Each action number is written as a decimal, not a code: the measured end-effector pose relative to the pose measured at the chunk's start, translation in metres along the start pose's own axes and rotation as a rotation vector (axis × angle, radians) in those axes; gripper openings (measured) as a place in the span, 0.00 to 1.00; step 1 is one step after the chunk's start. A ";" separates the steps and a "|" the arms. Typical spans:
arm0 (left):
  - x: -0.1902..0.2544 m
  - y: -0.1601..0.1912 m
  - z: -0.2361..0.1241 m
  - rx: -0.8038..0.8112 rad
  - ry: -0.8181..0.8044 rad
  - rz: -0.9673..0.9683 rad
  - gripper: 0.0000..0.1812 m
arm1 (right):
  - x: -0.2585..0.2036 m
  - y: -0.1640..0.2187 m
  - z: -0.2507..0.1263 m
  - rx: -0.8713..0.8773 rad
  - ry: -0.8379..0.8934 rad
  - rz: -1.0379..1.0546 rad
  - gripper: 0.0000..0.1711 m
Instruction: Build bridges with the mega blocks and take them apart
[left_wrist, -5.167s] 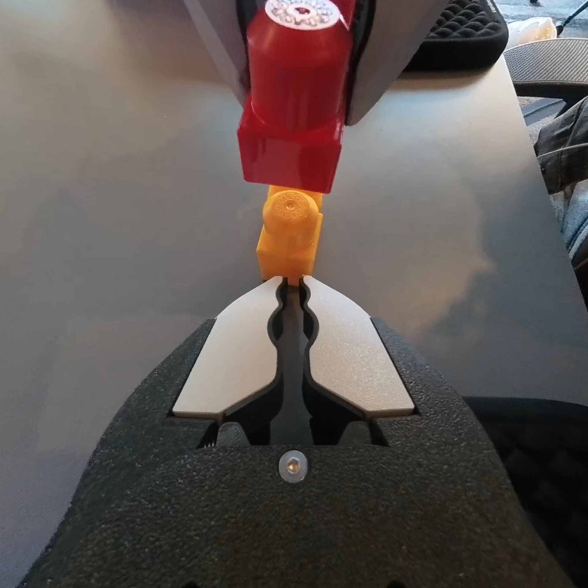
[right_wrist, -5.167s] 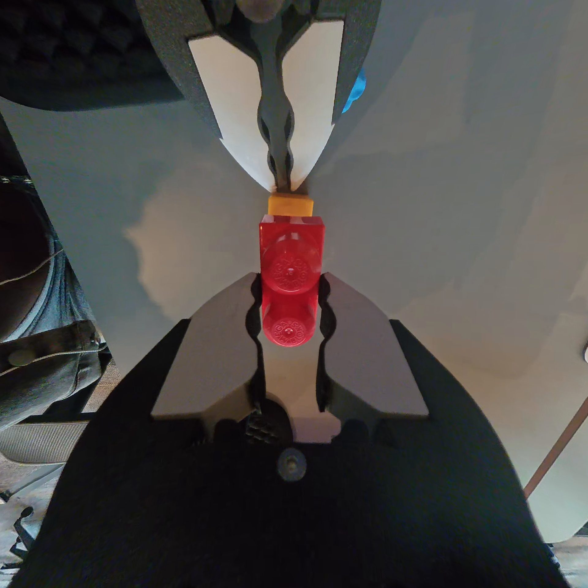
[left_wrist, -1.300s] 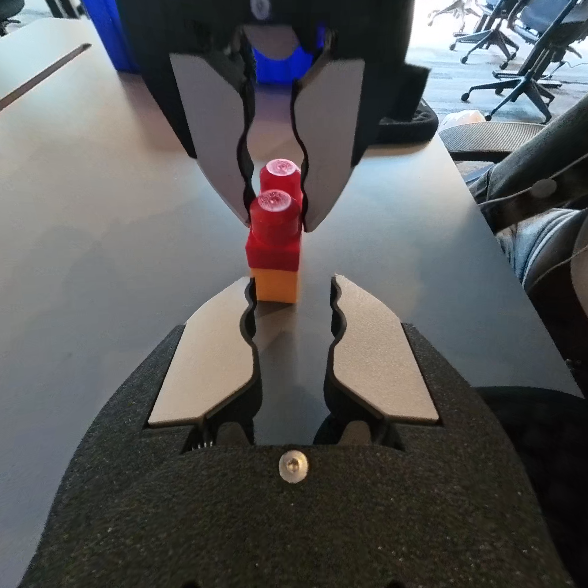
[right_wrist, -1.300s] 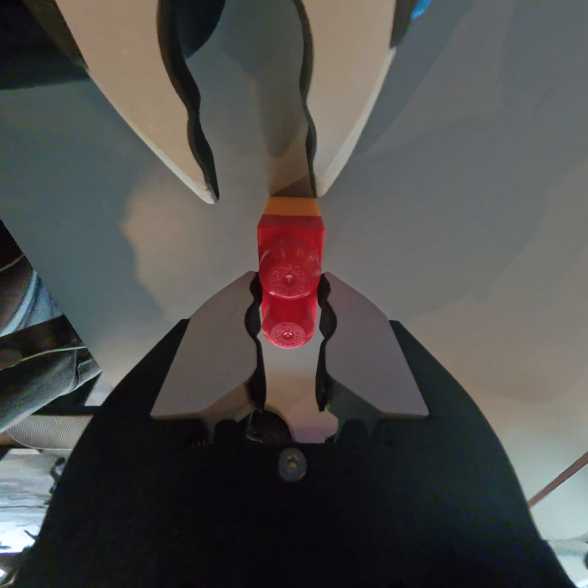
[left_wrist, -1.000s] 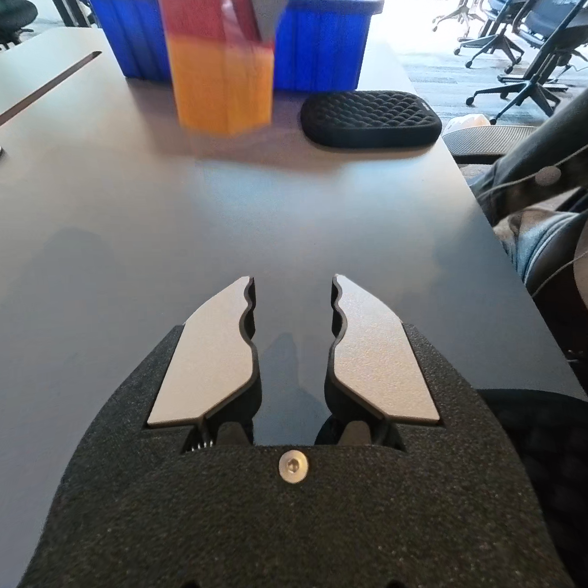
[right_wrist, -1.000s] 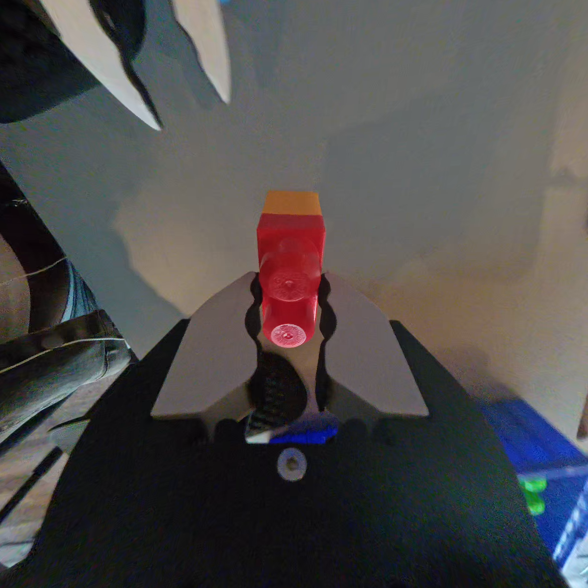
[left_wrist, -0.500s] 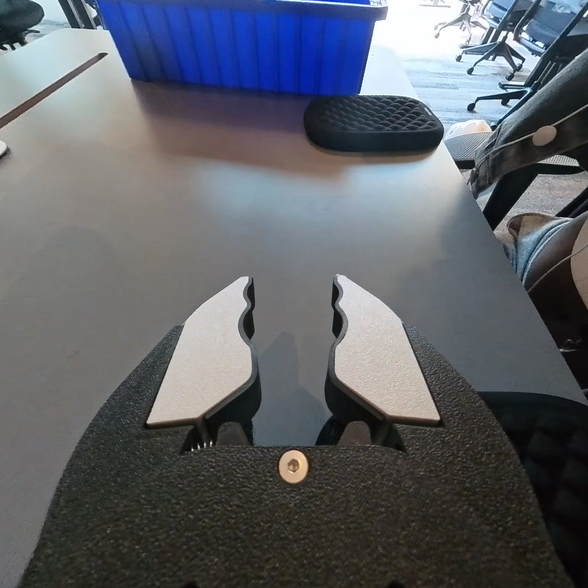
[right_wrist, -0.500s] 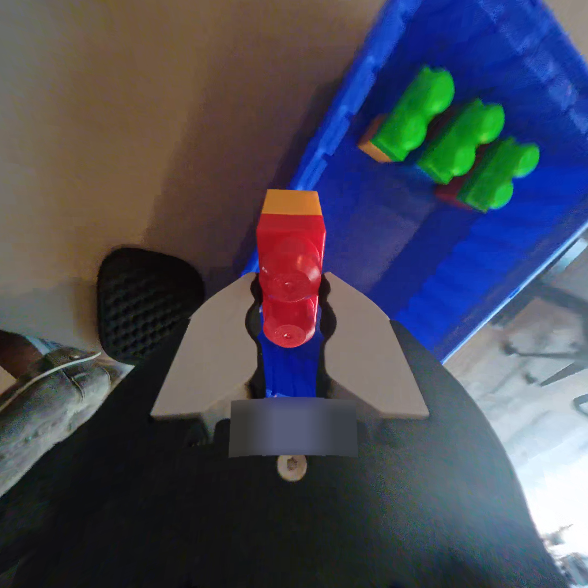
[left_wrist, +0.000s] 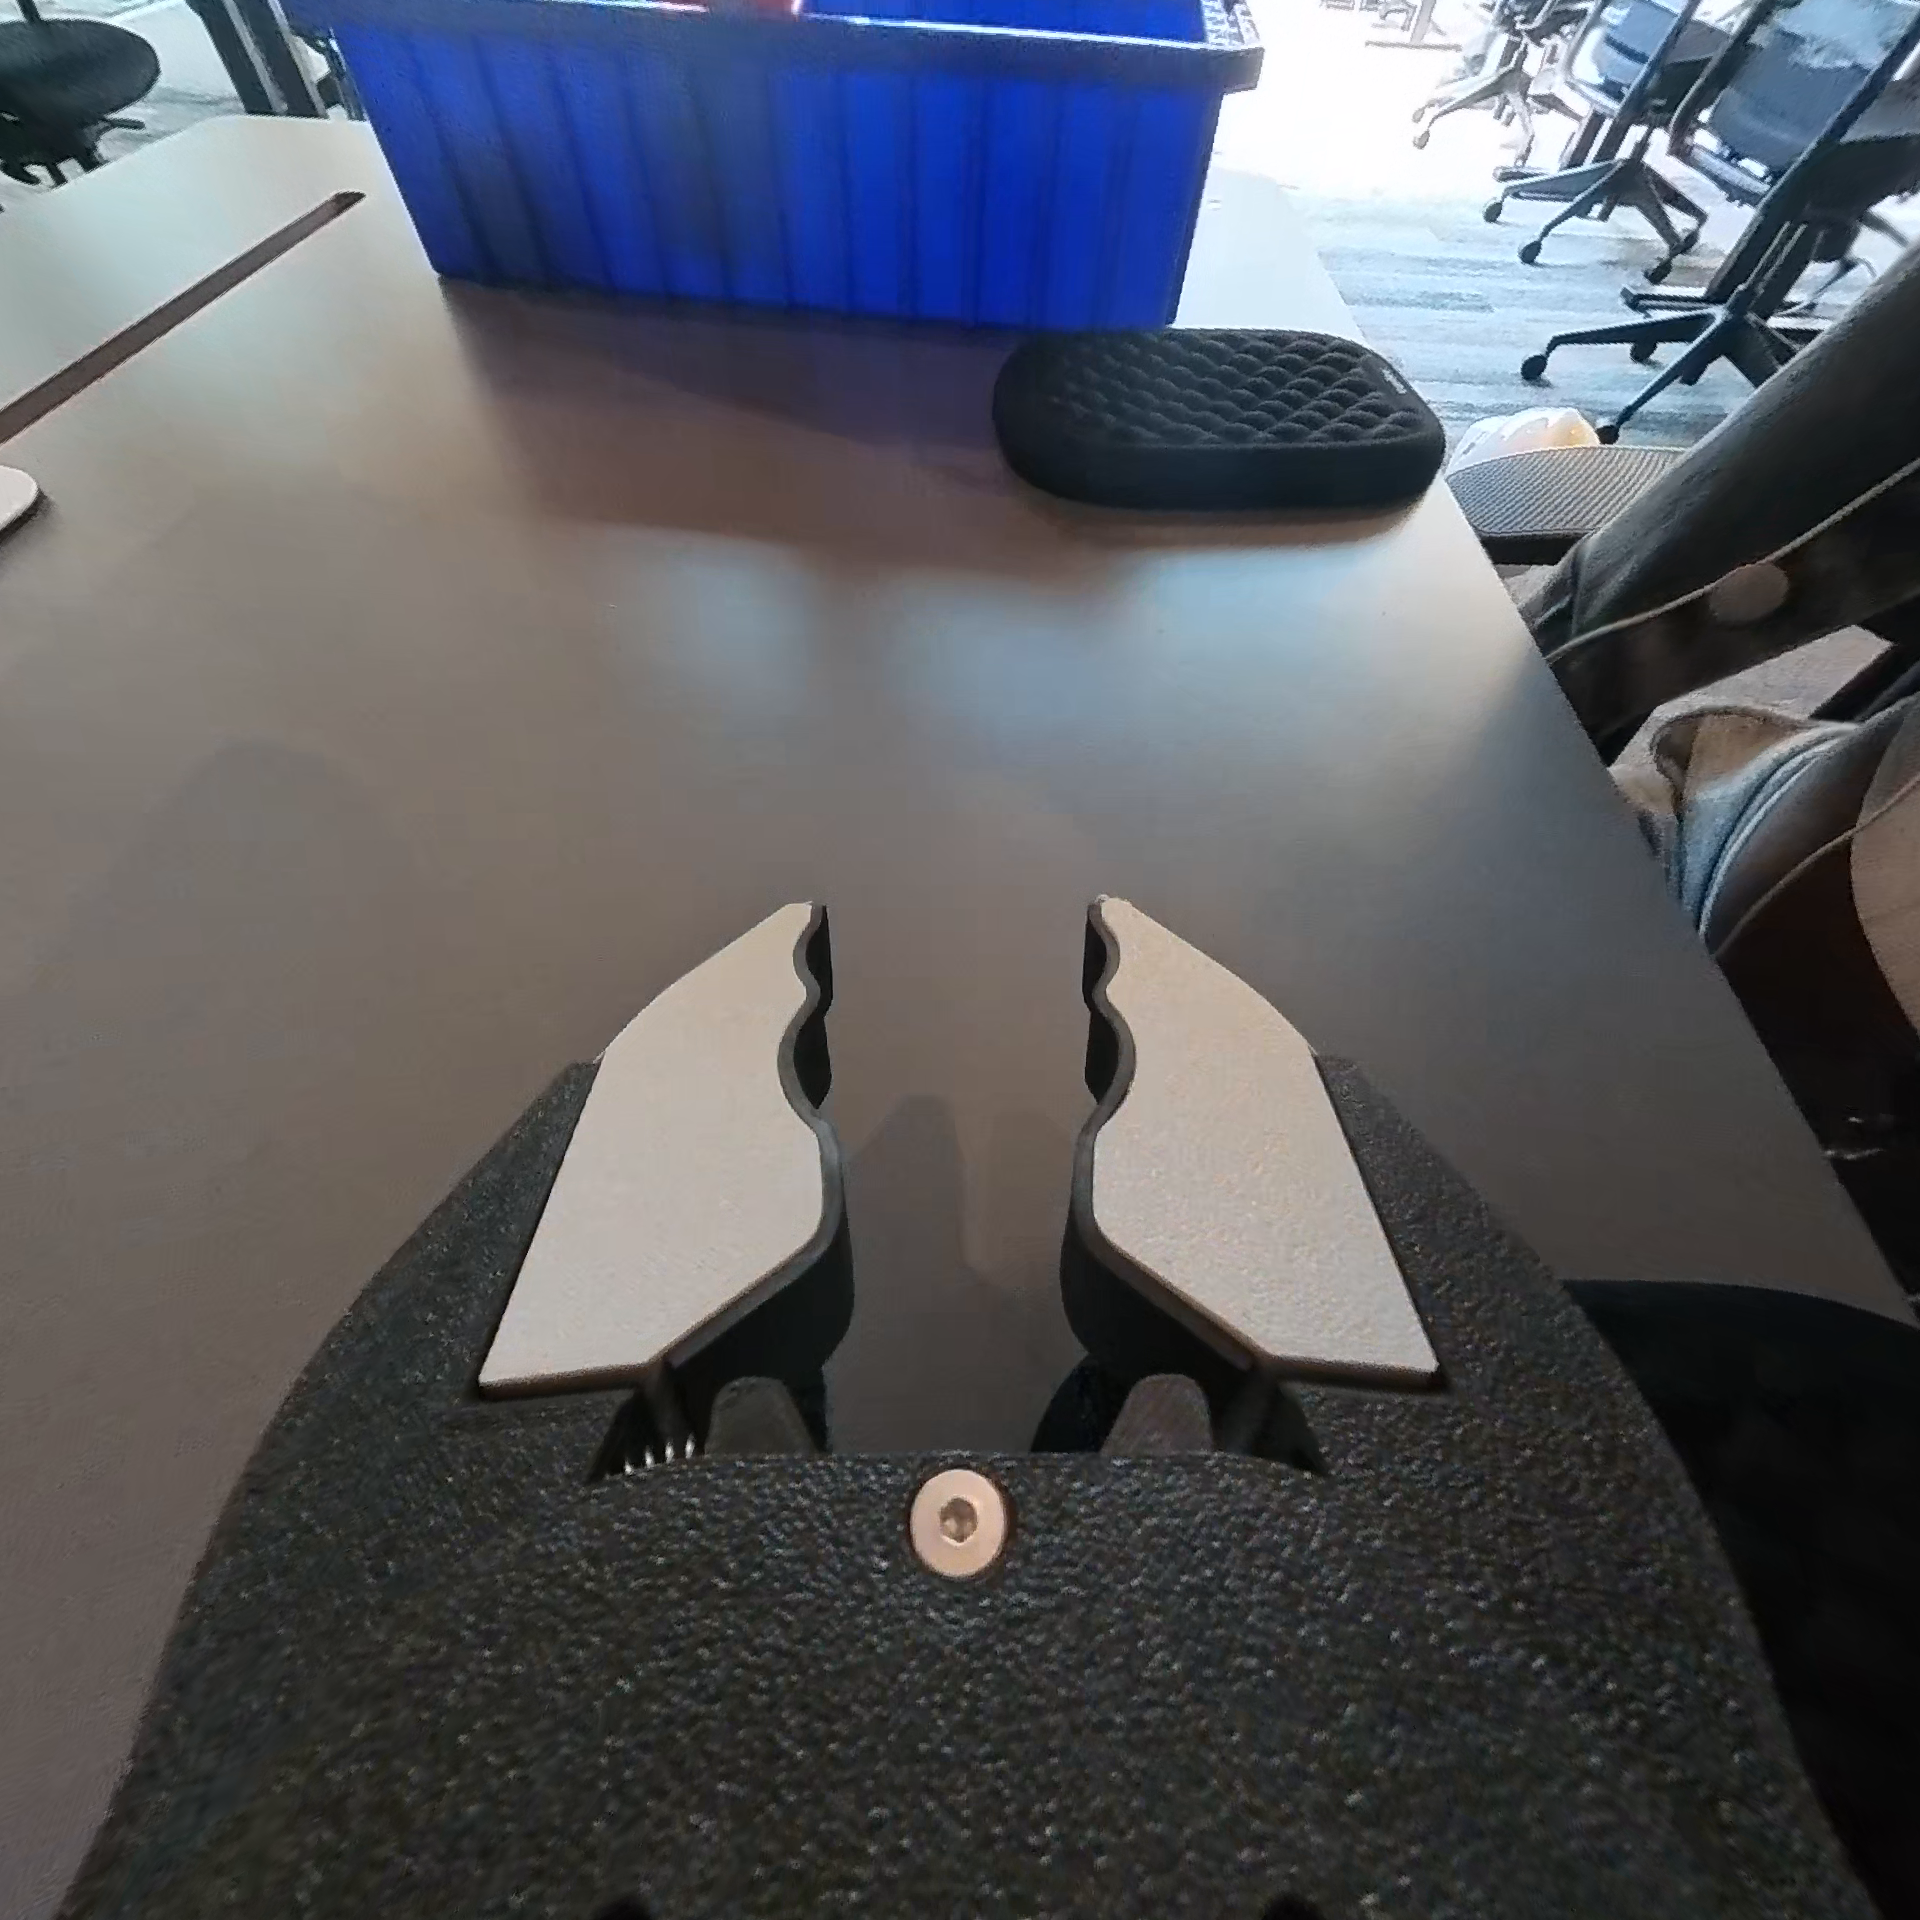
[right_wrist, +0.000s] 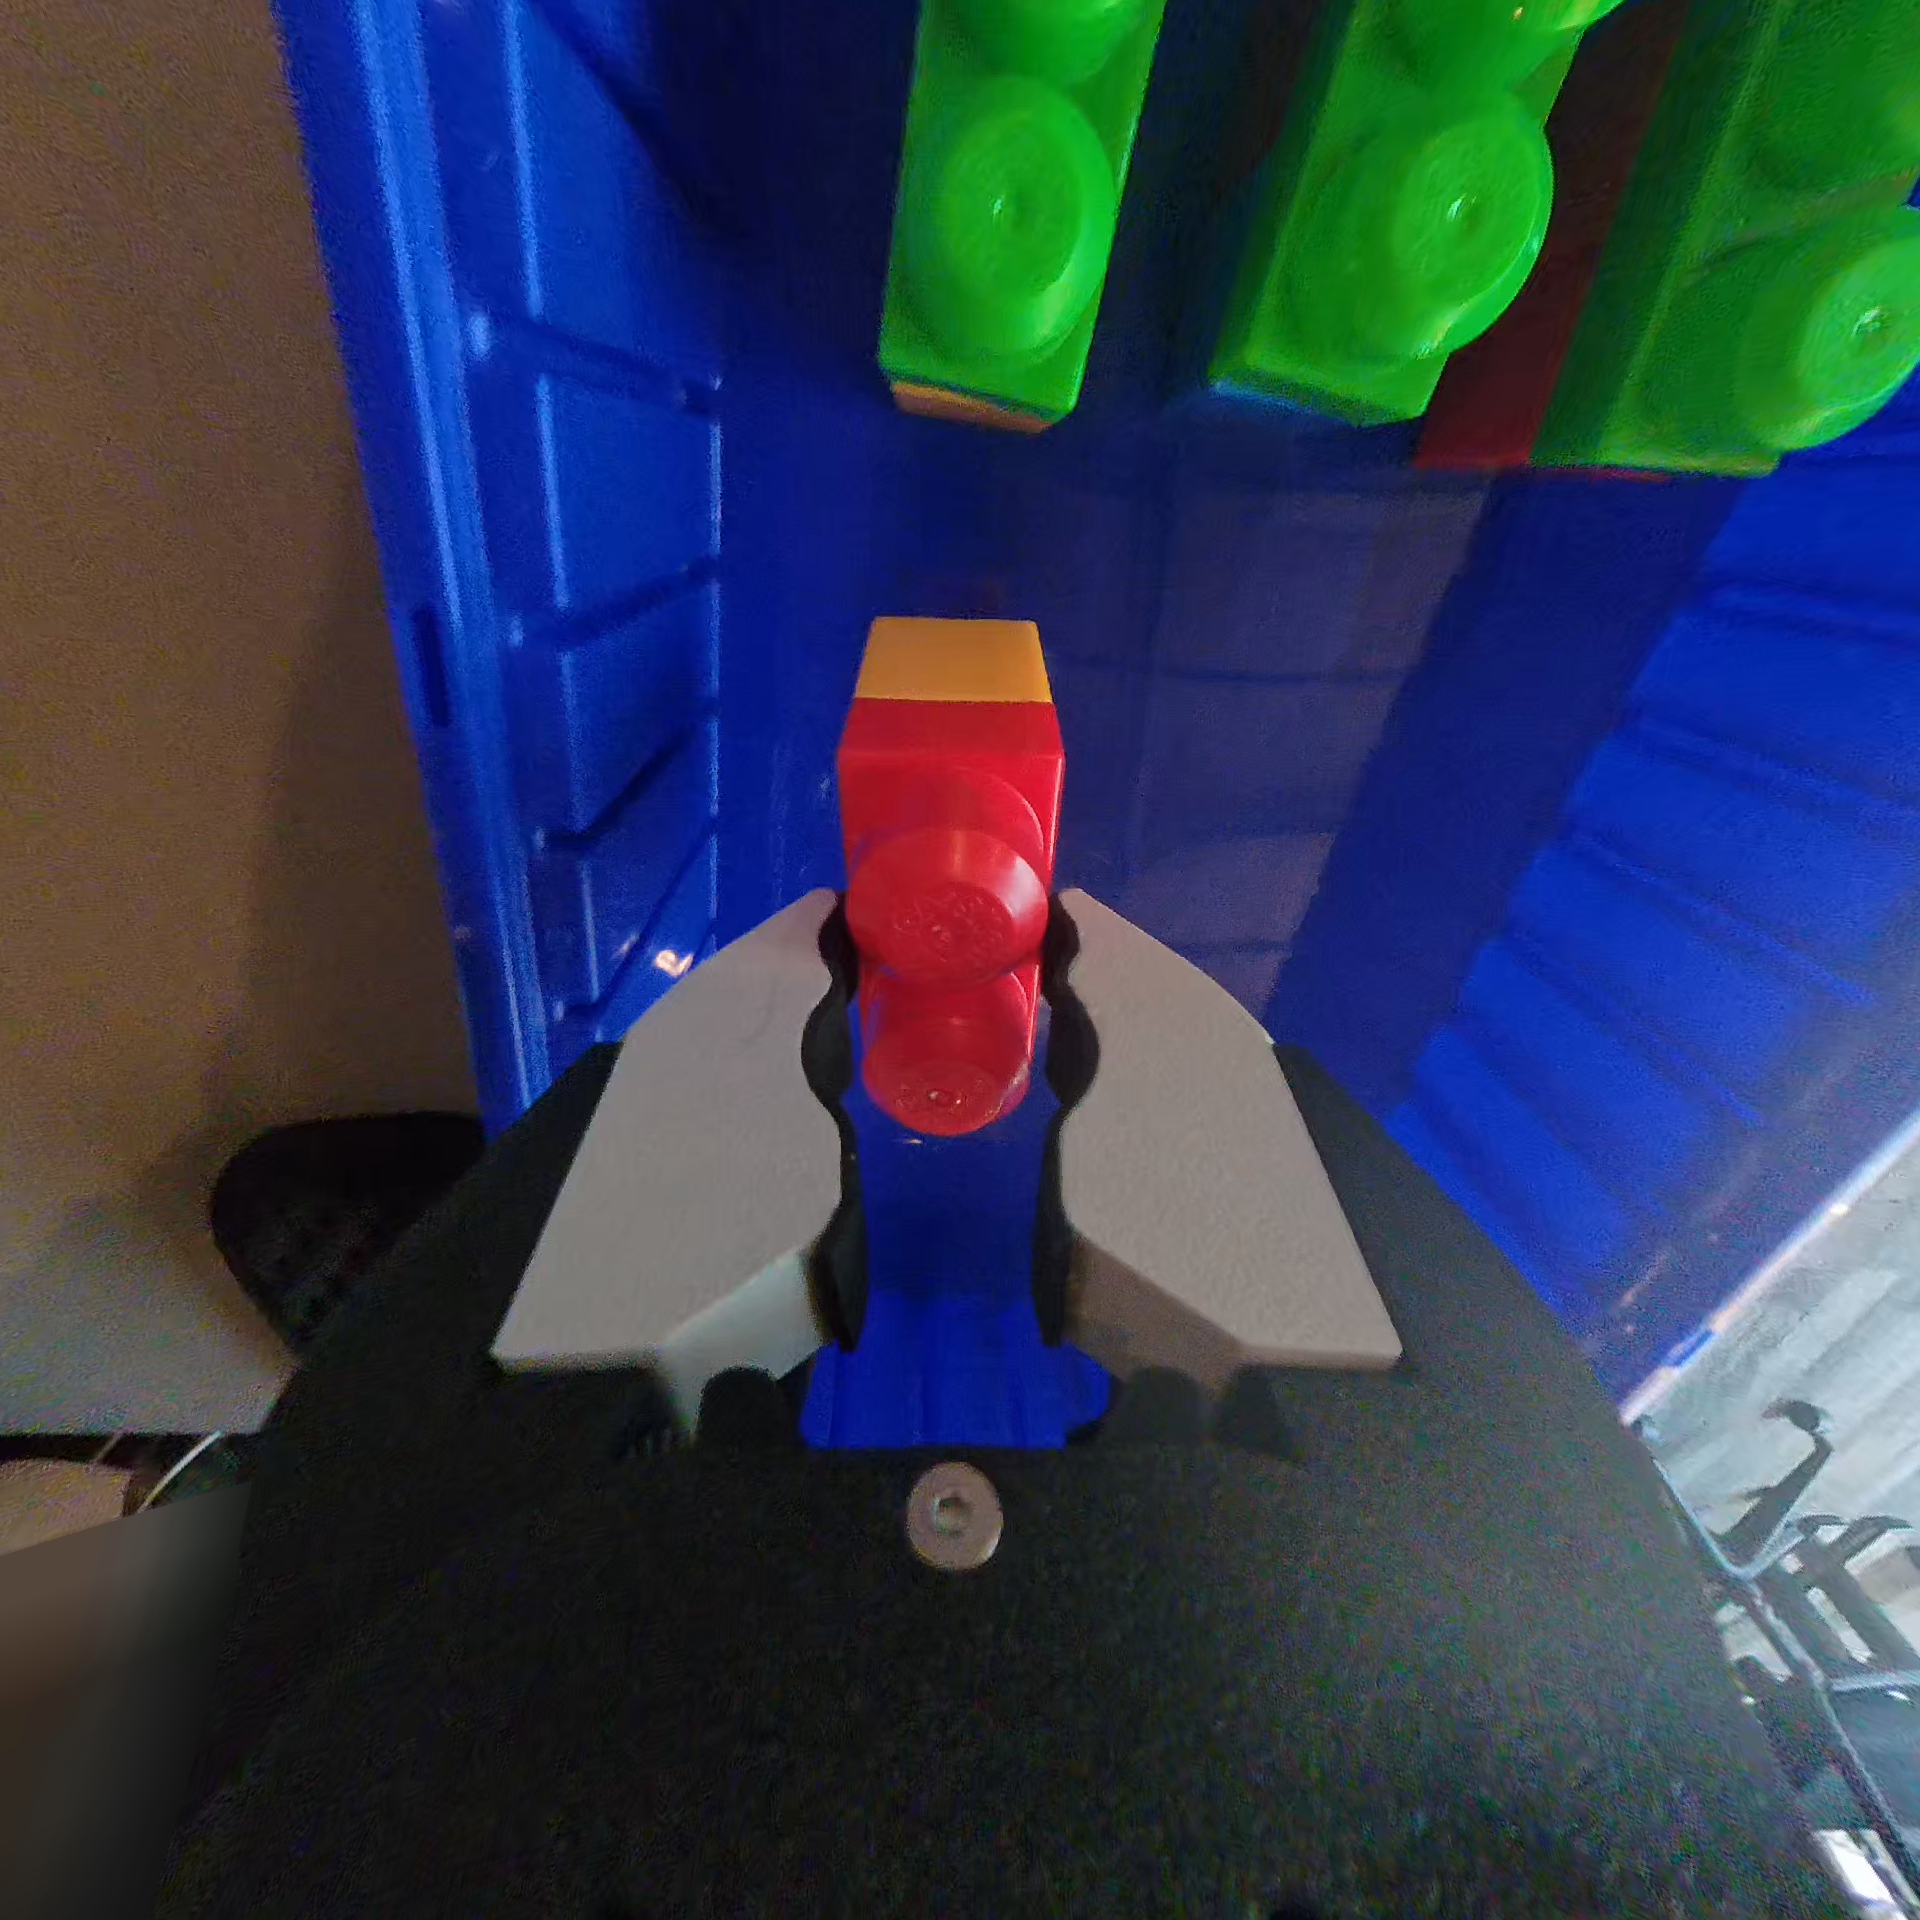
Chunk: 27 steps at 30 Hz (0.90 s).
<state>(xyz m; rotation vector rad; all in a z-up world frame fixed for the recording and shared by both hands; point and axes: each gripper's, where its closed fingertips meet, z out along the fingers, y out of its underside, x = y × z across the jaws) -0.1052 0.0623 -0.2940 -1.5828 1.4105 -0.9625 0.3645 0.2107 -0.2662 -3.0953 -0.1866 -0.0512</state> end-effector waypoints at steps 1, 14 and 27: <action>0.000 0.000 0.000 -0.002 0.002 -0.001 0.25 | 0.001 -0.003 0.004 0.003 -0.001 0.011 0.20; 0.001 0.002 0.001 -0.015 0.010 0.003 0.26 | 0.002 -0.014 0.036 -0.071 0.048 0.036 0.20; 0.001 0.002 0.002 -0.016 0.002 0.007 0.28 | 0.009 -0.017 0.001 0.034 0.101 0.062 0.63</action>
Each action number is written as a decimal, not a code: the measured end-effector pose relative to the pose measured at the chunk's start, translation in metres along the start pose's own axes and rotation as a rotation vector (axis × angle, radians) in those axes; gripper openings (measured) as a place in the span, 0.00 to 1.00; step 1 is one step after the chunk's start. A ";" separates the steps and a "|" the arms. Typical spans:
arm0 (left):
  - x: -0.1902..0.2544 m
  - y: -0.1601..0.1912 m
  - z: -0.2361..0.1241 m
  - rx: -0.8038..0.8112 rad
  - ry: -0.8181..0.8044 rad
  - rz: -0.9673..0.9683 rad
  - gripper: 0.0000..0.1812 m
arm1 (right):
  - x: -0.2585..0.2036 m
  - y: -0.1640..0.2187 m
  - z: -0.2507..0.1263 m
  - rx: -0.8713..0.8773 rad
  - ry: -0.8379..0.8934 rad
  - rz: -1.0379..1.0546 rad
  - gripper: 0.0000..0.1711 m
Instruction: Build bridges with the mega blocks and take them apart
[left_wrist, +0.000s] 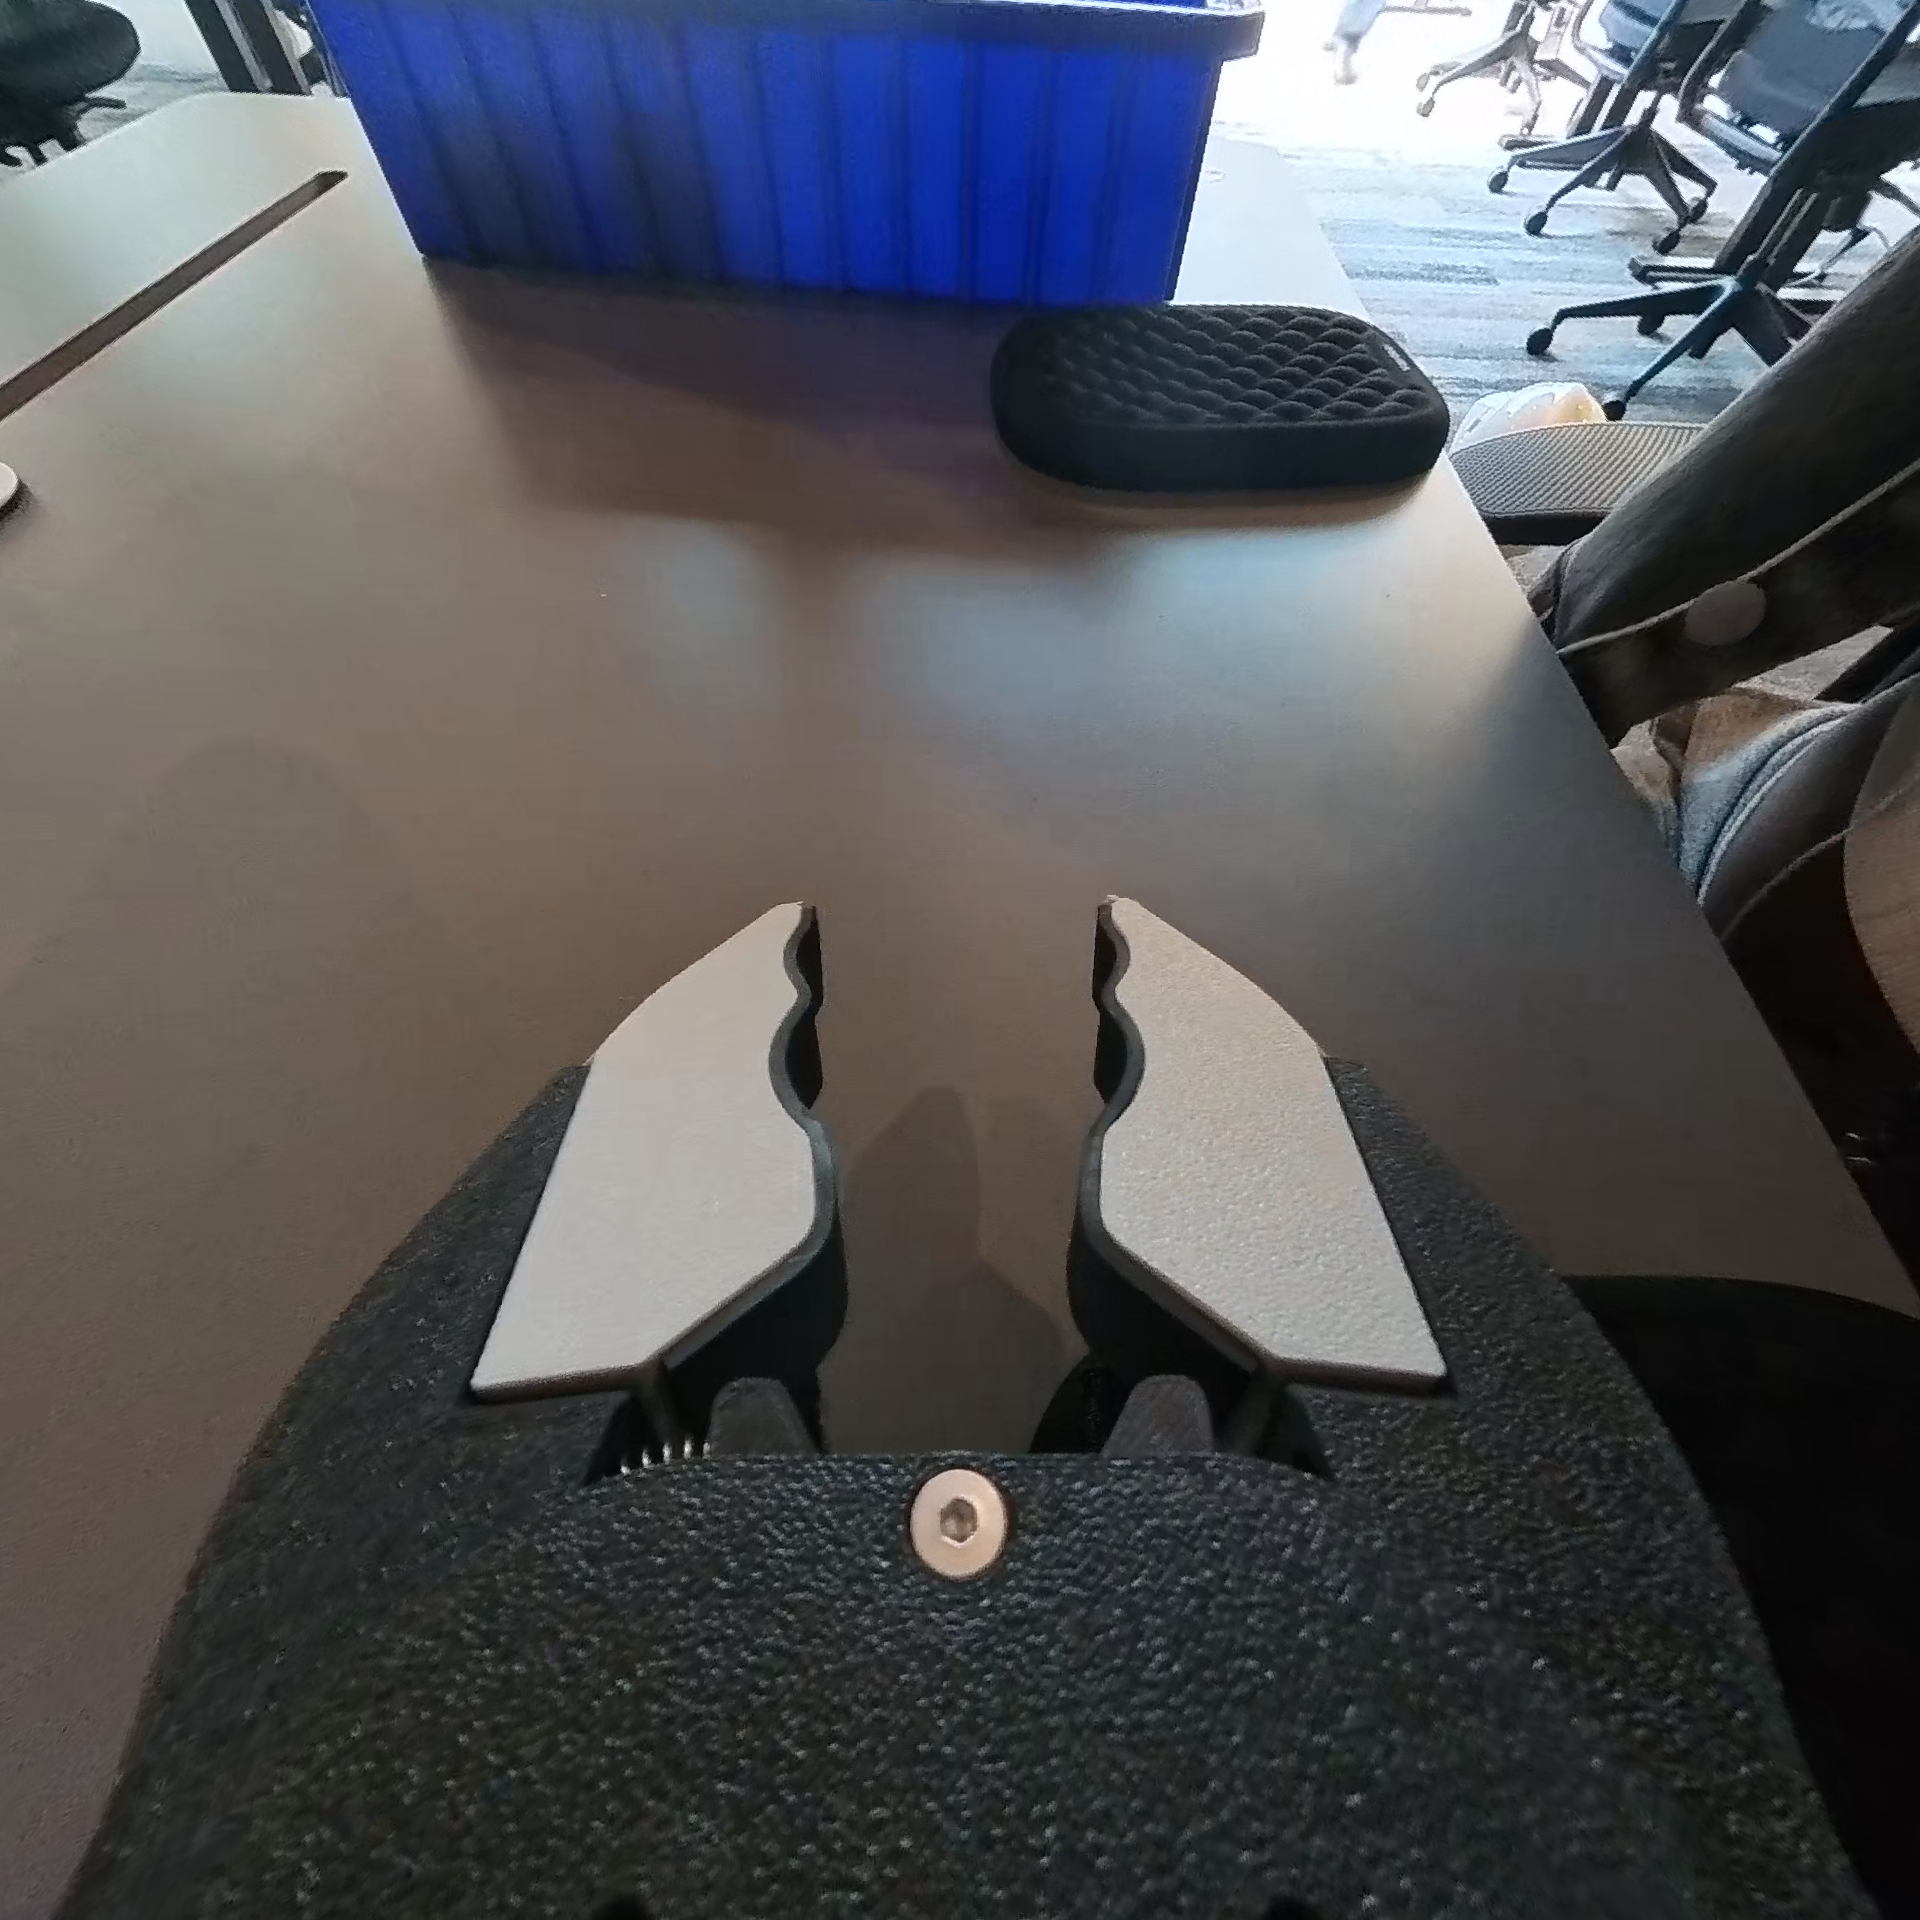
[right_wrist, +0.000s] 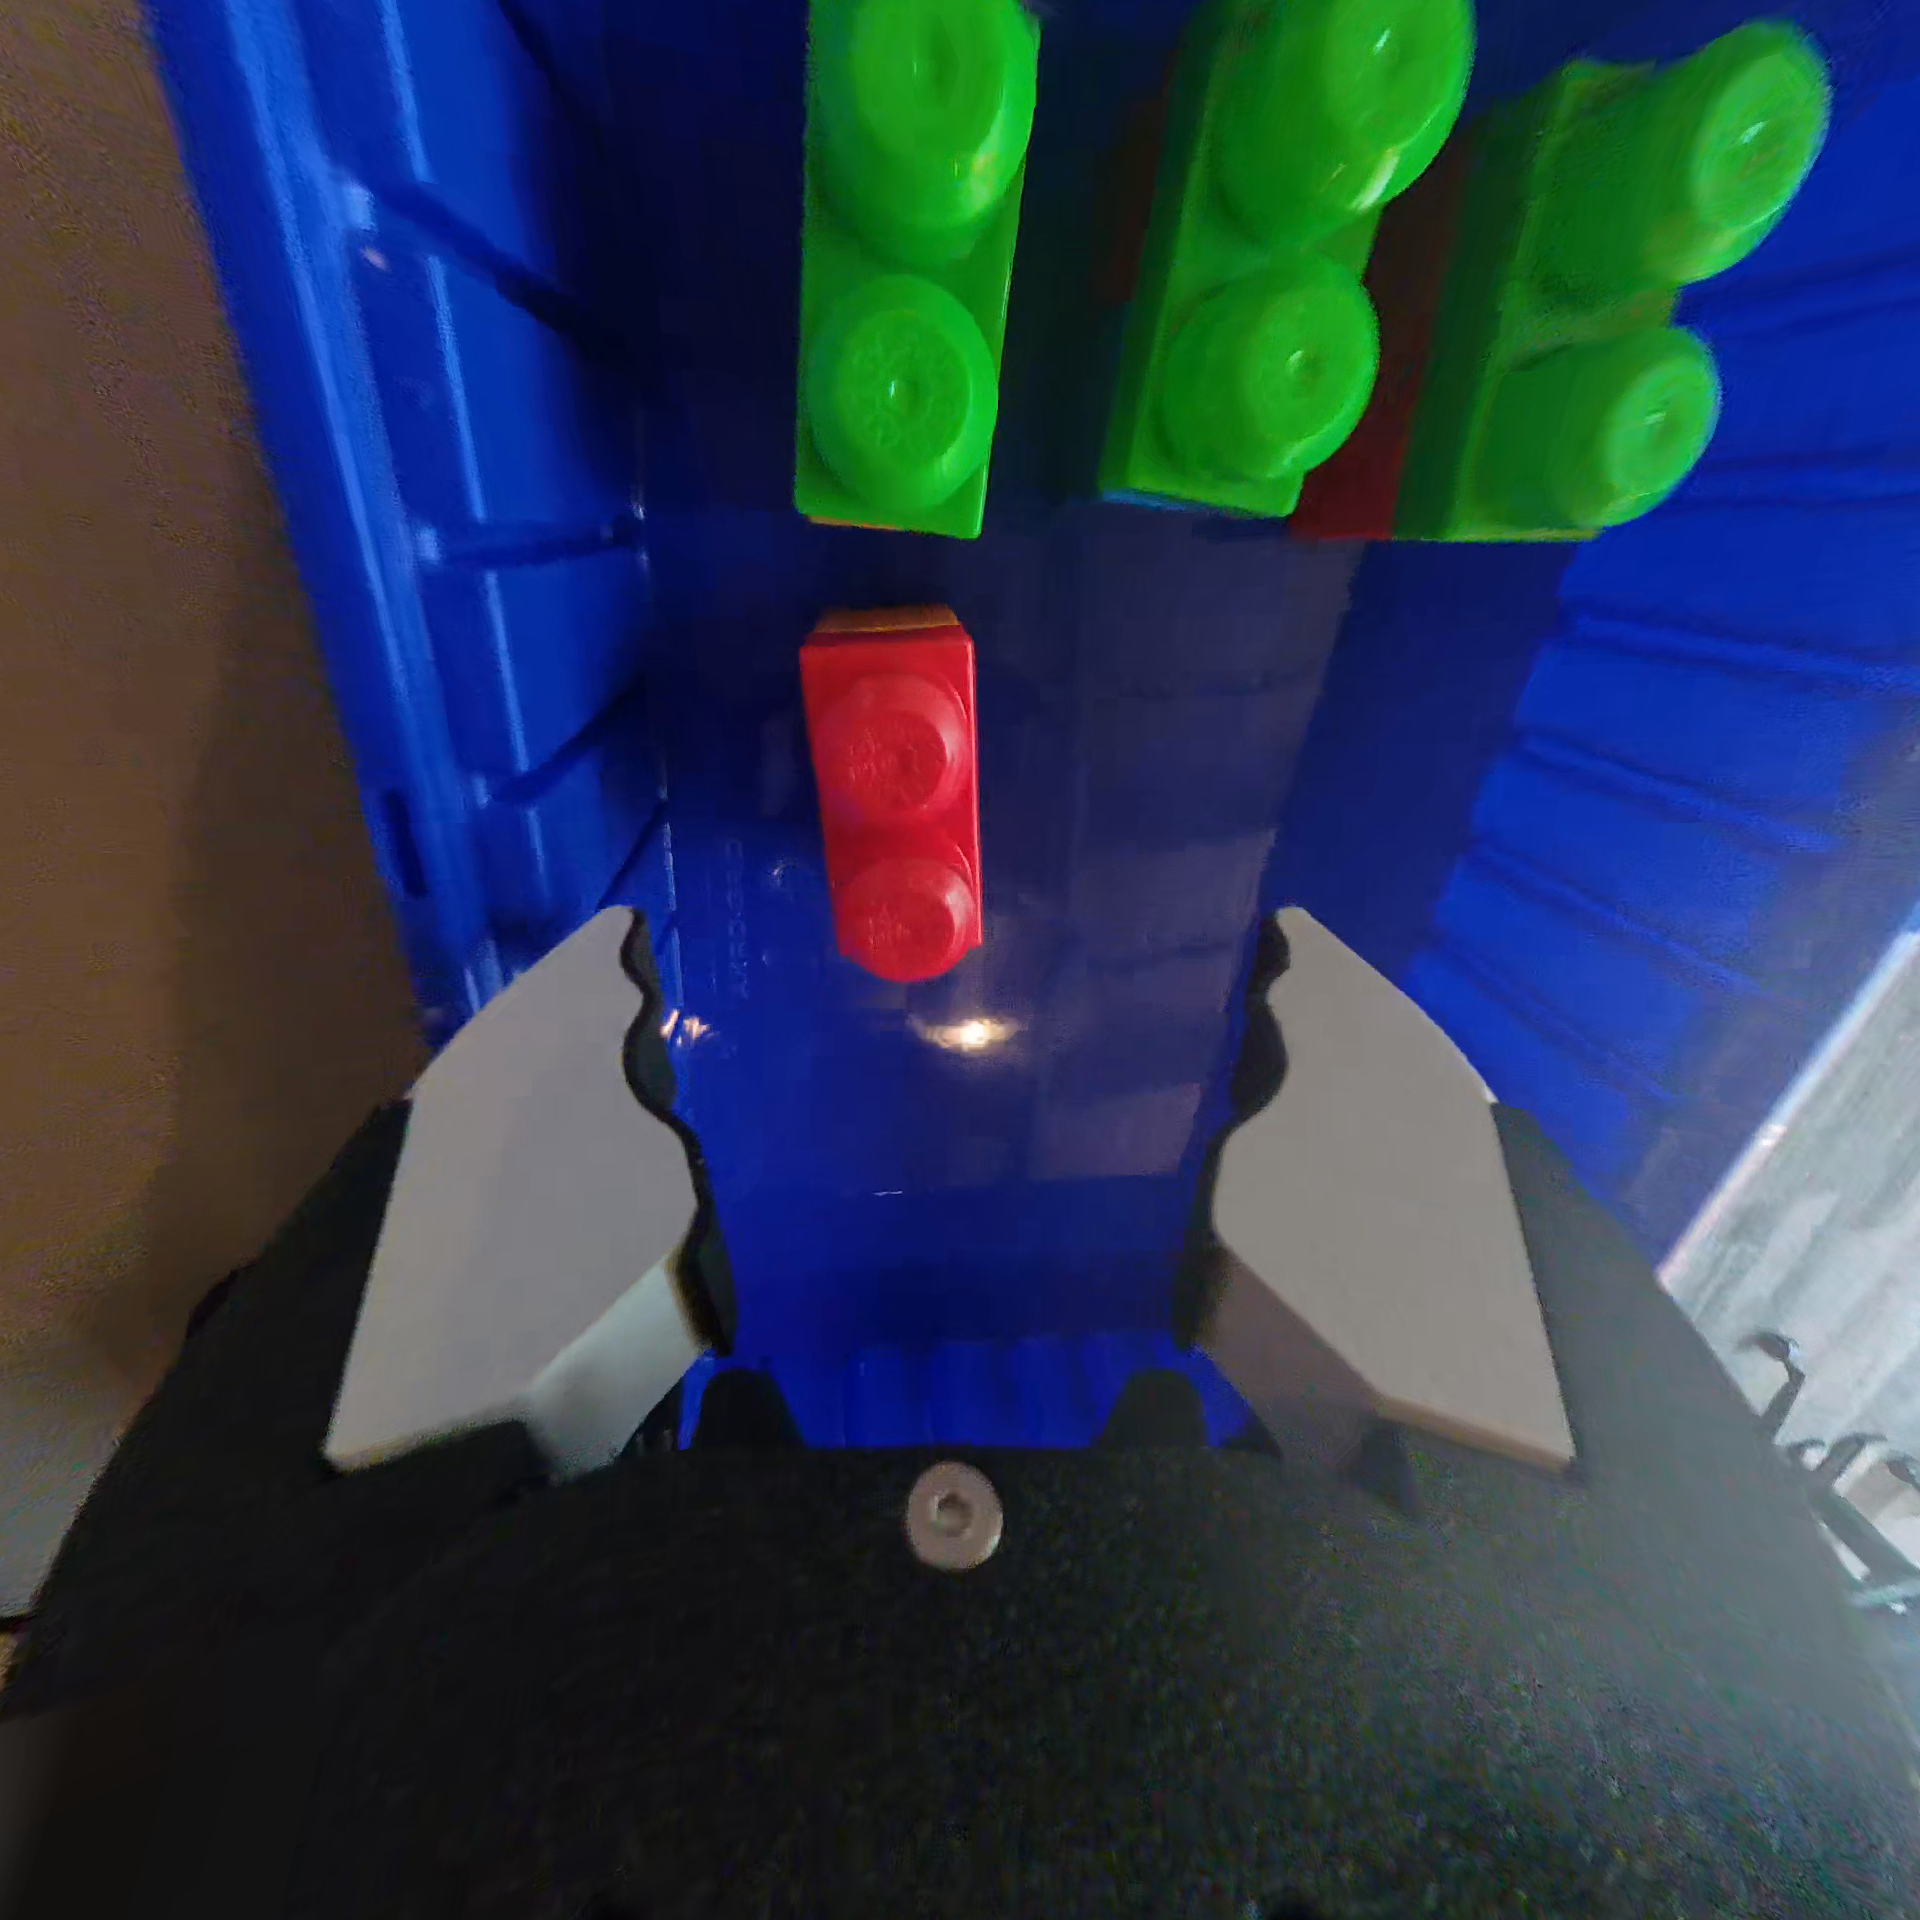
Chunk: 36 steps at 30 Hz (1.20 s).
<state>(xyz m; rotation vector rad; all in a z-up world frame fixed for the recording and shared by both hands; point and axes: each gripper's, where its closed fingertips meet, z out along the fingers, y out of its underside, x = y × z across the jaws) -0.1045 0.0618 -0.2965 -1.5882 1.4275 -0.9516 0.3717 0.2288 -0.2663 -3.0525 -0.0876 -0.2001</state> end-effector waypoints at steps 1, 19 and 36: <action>0.000 0.000 0.000 -0.001 -0.002 0.000 0.28 | 0.002 -0.001 -0.008 0.027 0.008 -0.003 0.66; -0.025 -0.035 -0.019 0.126 -0.163 -0.007 0.37 | -0.052 0.056 -0.169 0.756 0.019 -0.158 0.70; -0.047 -0.094 -0.225 0.158 -0.796 -0.303 0.34 | -0.128 0.111 -0.159 0.983 -0.008 -0.275 0.64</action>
